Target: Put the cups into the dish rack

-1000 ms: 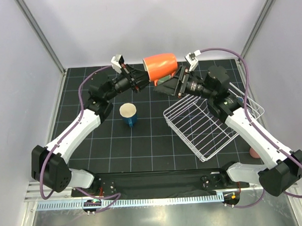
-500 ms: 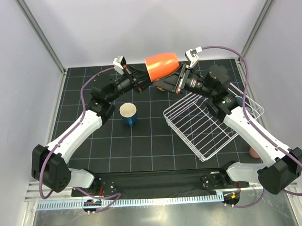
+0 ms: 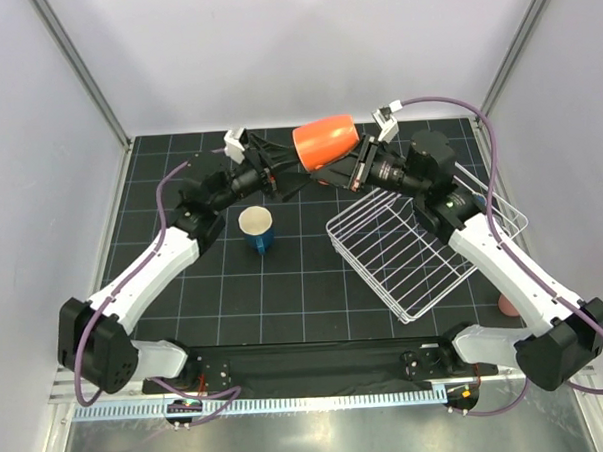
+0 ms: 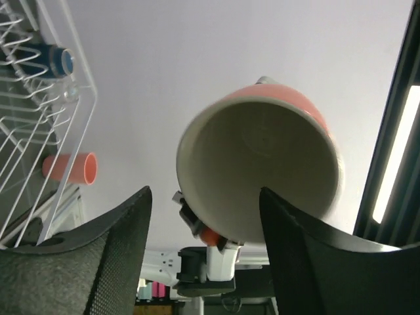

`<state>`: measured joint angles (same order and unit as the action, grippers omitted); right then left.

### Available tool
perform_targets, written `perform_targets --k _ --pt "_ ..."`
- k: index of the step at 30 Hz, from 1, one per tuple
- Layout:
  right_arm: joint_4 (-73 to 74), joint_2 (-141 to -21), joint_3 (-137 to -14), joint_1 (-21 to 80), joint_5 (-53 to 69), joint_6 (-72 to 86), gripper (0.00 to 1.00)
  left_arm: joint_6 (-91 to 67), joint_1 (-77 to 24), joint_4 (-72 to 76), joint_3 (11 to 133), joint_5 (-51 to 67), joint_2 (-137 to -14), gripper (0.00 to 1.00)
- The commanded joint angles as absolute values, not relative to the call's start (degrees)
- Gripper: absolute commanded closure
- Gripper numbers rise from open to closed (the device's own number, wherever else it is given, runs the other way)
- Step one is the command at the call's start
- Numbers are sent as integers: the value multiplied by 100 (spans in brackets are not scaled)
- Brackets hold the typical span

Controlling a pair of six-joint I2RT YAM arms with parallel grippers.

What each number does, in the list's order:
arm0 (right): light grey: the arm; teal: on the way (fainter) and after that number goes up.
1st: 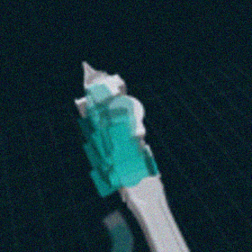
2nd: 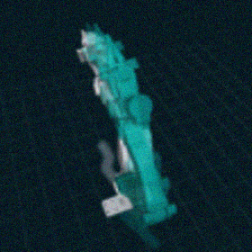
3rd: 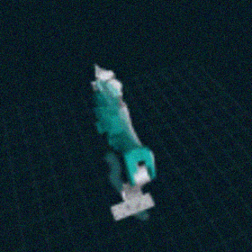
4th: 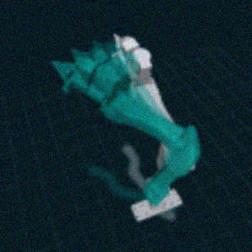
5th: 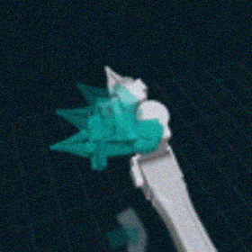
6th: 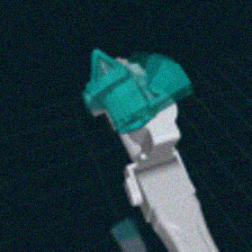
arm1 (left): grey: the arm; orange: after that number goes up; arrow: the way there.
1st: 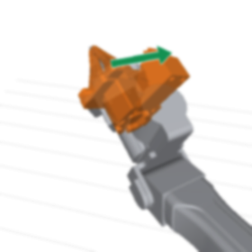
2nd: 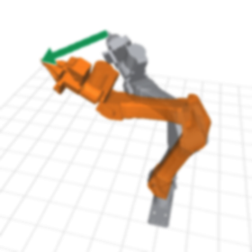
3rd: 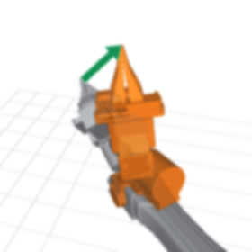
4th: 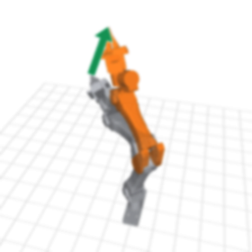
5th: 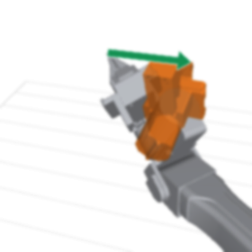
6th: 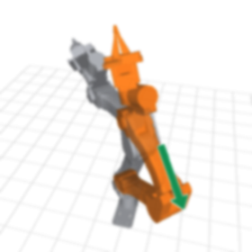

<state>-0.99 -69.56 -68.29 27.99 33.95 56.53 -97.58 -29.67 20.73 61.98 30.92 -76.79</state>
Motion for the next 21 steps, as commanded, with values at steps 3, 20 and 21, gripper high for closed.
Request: perform_targets --k 3,20,21 --pt "1069 -6495 -6839 2497 2577 4774 96 -8983 -2393 -352 6091 3436 -6971 32" --pt "3155 -6916 -5573 2399 -1071 2329 96 -5115 -1740 -5212 7436 1749 -6479 37" --pt "3077 -6978 -5459 2391 -1133 2320 96 -5115 -1740 -5212 7375 1688 -6399 38"
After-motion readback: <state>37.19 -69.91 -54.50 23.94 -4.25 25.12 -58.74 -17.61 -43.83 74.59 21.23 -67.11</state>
